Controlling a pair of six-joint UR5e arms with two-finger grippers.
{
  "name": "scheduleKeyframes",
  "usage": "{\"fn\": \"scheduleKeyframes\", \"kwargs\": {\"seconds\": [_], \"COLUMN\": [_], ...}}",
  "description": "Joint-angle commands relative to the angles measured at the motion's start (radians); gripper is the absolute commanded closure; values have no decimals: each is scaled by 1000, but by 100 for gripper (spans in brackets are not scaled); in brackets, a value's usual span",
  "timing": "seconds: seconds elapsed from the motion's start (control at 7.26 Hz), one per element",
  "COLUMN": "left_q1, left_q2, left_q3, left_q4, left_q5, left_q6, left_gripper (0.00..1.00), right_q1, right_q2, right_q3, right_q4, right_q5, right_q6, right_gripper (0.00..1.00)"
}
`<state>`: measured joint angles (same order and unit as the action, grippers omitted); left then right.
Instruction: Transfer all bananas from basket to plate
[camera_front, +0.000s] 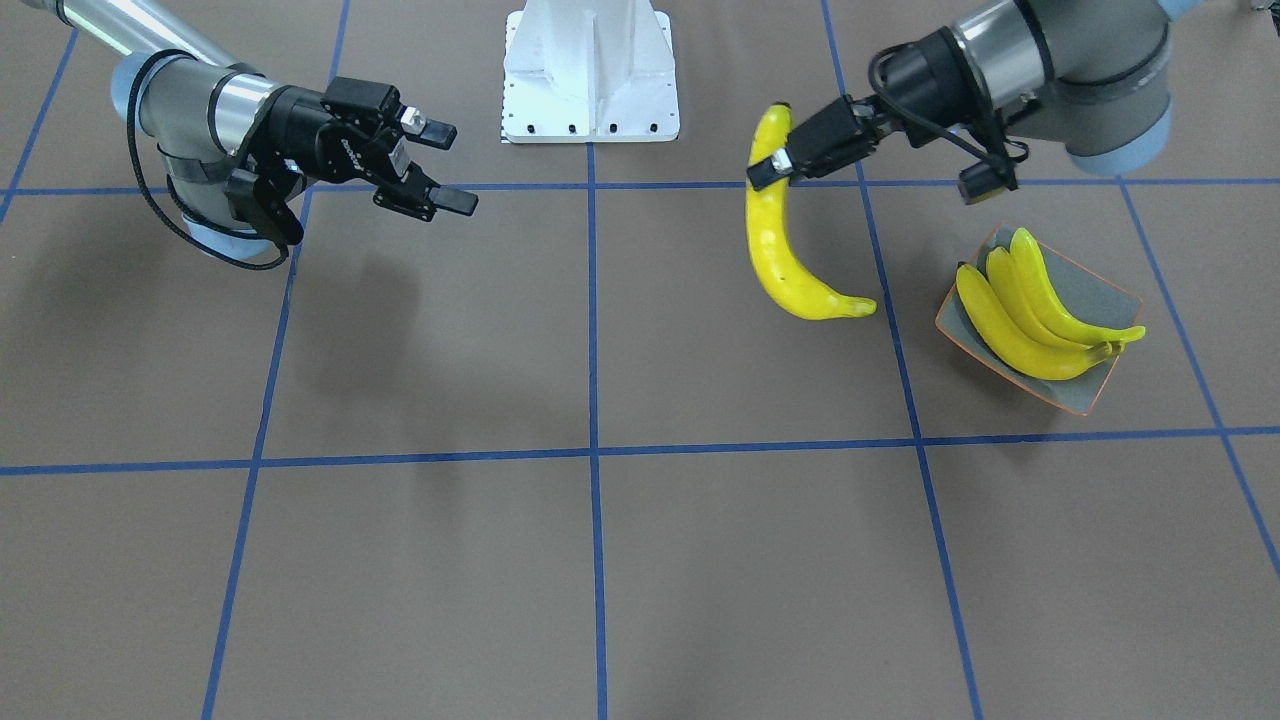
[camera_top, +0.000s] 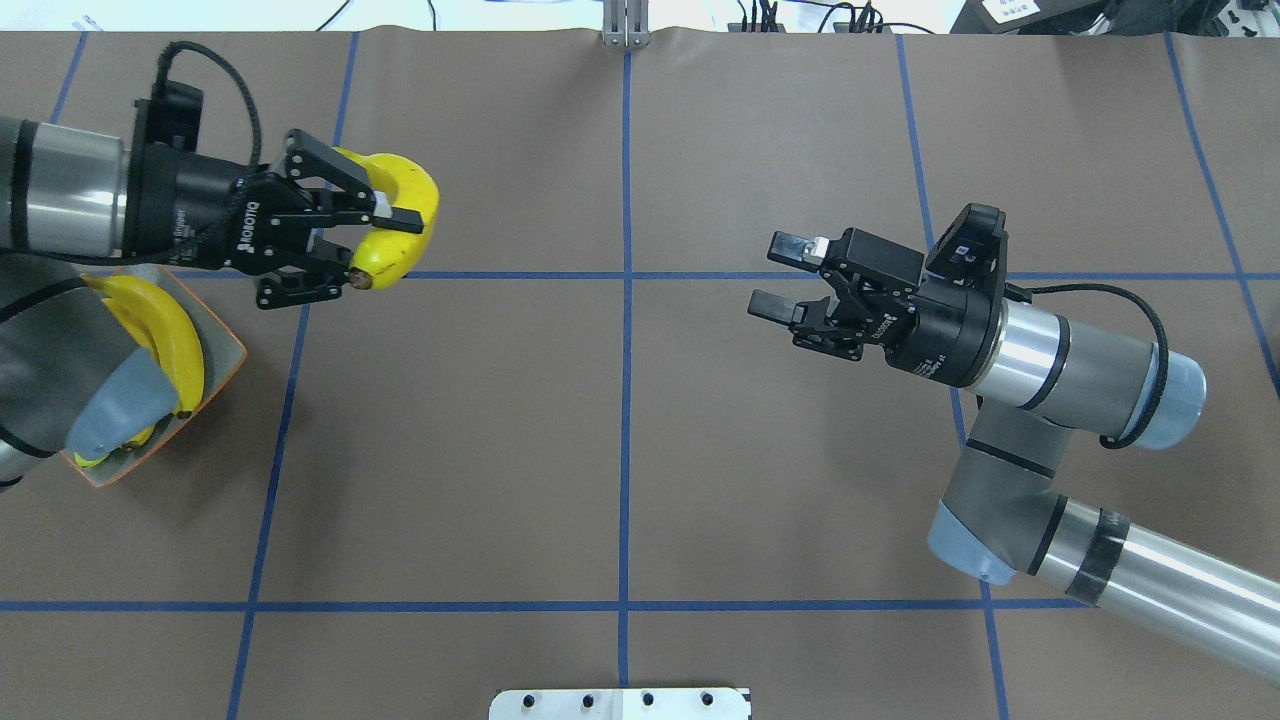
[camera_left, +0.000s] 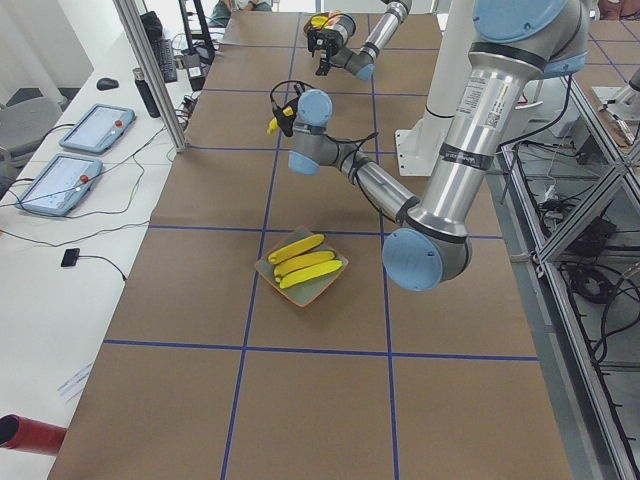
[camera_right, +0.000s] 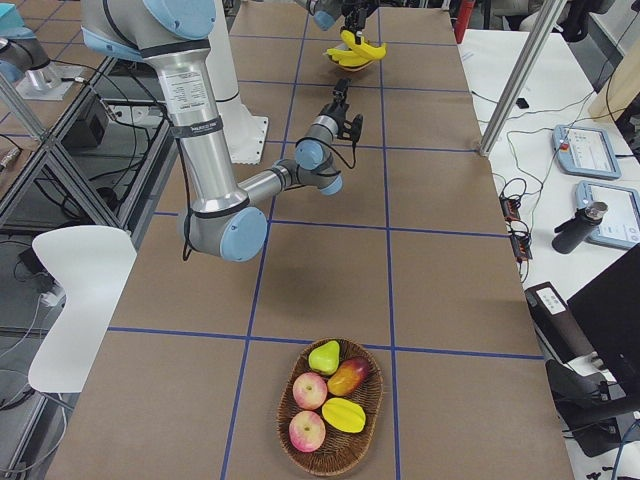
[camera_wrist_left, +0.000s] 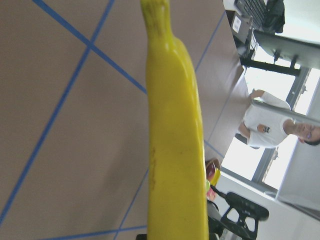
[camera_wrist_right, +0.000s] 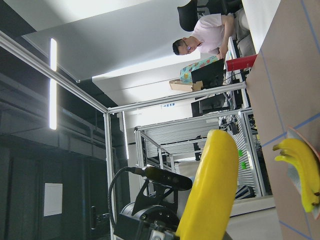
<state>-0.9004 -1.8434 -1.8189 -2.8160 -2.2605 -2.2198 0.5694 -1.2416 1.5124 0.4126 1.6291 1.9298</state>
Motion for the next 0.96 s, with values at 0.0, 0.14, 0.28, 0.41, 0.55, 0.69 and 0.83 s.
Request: {"fn": "scheduleKeyframes", "kwargs": {"seconds": [0.0,0.14,0.28,0.41,0.55,0.69,0.83], "left_q1": [-46,-52,-66,-74,-80,-81,-77], "left_q2": [239,284,353,387,420,476,493], "left_q3": [-63,-60,-59,-56,-57,-57,-62], "left_q4": [4,9,10,26,76,102,171], "left_q5": [-1,2,4,4,9,53,80], "left_q6": [110,120,199,289,392,490,544], "left_gripper": [100,100,100,100,100,100,100], "right_q1": [15,30,52,91,137,185,201], "right_q2": [-36,-64,-76,-79,-113,-133,-162], "right_q3": [-75,-83,-83,-83,-83,-83,-78], "right_q4": [-30,-52,-101,-160,-199,-245,-280], "right_q5": [5,12,27,93,166,220,235], "right_q6": [-110,-177,-219,-242,-308,-352,-417], "right_gripper": [0,0,0,0,0,0,0]}}
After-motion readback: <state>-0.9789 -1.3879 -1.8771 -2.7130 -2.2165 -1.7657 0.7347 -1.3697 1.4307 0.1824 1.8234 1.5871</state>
